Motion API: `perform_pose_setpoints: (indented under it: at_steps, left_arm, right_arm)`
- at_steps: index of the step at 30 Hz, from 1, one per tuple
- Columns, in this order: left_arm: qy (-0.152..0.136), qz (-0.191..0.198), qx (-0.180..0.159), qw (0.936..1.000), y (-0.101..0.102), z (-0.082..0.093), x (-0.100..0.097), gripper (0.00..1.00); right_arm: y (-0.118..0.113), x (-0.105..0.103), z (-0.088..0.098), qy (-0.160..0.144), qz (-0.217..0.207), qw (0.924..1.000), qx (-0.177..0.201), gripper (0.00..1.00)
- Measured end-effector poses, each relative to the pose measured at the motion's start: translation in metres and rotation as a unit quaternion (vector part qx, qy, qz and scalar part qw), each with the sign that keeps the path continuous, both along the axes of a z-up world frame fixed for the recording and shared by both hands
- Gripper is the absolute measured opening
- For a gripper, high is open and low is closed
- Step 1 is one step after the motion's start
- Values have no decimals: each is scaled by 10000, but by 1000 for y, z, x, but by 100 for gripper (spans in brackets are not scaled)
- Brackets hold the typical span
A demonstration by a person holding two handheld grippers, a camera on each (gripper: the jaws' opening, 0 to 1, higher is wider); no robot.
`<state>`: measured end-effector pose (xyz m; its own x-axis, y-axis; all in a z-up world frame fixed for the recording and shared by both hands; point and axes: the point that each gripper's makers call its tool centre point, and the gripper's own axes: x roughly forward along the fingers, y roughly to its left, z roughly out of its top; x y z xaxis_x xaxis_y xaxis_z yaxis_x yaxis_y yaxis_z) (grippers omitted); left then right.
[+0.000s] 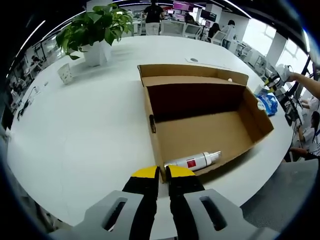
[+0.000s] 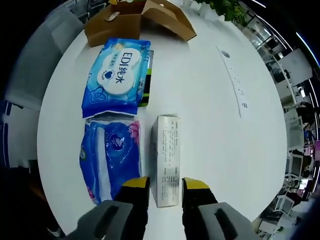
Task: Operate the shoe box by opening the lid, removing the specified soft item, and placing it in the target area until the item is outside and the box remains undamaged.
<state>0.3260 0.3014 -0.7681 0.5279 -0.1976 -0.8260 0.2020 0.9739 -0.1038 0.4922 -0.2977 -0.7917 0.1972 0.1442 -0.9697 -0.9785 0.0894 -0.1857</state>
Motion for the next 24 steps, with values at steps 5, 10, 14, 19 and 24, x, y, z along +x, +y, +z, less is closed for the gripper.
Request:
perform_pose_setpoints:
  at_steps: [5, 10, 14, 19, 24]
  left_arm:
    - [-17, -38, 44, 10000, 0, 0, 1, 5]
    - [-46, -84, 75, 9999, 0, 0, 1, 5]
    - [-65, -149, 137, 9998, 0, 1, 2, 6]
    - [-89, -265, 227, 9994, -1, 1, 3, 6]
    - [-93, -404, 227, 9989, -5, 3, 4, 12]
  right_arm:
    - [2, -1, 7, -115, -79, 9999, 55, 29]
    - [7, -6, 17, -187, -284, 9992, 207, 35]
    - [9, -10, 23, -243, -407, 9985, 278, 38]
    - [13, -17, 31, -273, -704, 9960, 477, 45]
    - [20, -26, 41, -326, -1088, 9906, 765, 51]
